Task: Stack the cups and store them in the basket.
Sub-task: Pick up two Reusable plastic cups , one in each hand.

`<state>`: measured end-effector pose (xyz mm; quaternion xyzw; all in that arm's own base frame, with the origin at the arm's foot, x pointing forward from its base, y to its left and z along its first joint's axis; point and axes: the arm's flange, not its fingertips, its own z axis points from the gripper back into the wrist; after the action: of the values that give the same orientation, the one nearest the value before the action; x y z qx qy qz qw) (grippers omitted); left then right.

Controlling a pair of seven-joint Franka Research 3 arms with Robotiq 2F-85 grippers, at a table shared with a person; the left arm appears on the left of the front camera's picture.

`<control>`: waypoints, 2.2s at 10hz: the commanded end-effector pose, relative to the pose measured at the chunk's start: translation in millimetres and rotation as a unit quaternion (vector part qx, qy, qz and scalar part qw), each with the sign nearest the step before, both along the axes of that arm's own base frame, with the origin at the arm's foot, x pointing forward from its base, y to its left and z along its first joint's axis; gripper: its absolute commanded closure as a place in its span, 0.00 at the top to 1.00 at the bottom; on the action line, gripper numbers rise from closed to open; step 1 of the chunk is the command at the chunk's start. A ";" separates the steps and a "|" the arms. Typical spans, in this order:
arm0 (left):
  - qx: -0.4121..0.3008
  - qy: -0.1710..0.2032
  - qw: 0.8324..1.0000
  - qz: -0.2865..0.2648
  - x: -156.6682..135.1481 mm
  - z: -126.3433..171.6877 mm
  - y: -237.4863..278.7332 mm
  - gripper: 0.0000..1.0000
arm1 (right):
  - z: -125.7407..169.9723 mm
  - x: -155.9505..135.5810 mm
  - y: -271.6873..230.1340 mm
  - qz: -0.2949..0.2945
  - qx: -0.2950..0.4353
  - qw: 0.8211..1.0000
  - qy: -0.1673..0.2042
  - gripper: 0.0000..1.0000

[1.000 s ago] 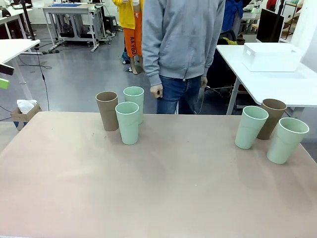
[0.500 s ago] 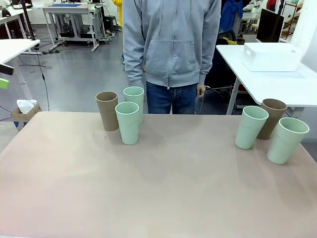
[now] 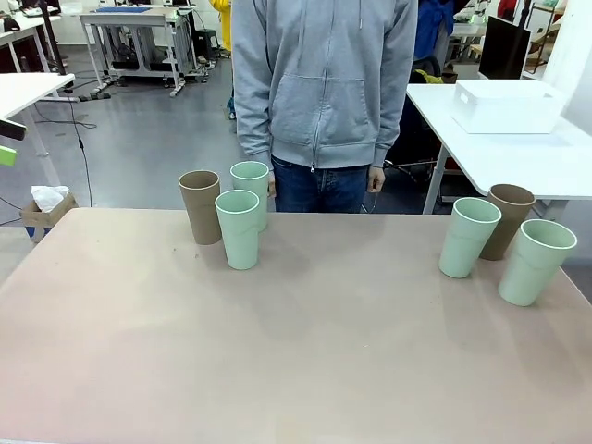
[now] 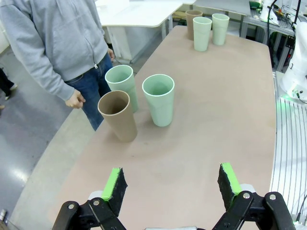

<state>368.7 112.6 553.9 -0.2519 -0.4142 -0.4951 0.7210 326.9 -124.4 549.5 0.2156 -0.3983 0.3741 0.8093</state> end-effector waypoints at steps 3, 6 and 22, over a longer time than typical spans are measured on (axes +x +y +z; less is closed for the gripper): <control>-0.008 -0.007 1.000 -0.004 0.4 0.8 -0.4 1.00 | 0.6 1.3 -1.1 0.005 0.007 1.000 -0.010 1.00; -0.008 -0.007 1.000 -0.004 0.4 0.8 -0.4 1.00 | 0.6 1.3 -1.1 0.005 0.007 1.000 -0.010 1.00; -0.060 -0.007 0.993 -0.100 89.1 -43.1 -37.3 1.00 | -53.3 107.4 -102.0 0.128 0.168 0.977 -0.045 1.00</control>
<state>438.2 72.2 513.2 -0.3149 -0.4109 -0.5253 0.6753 408.2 -203.2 509.2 0.3394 -0.4588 0.3933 0.7208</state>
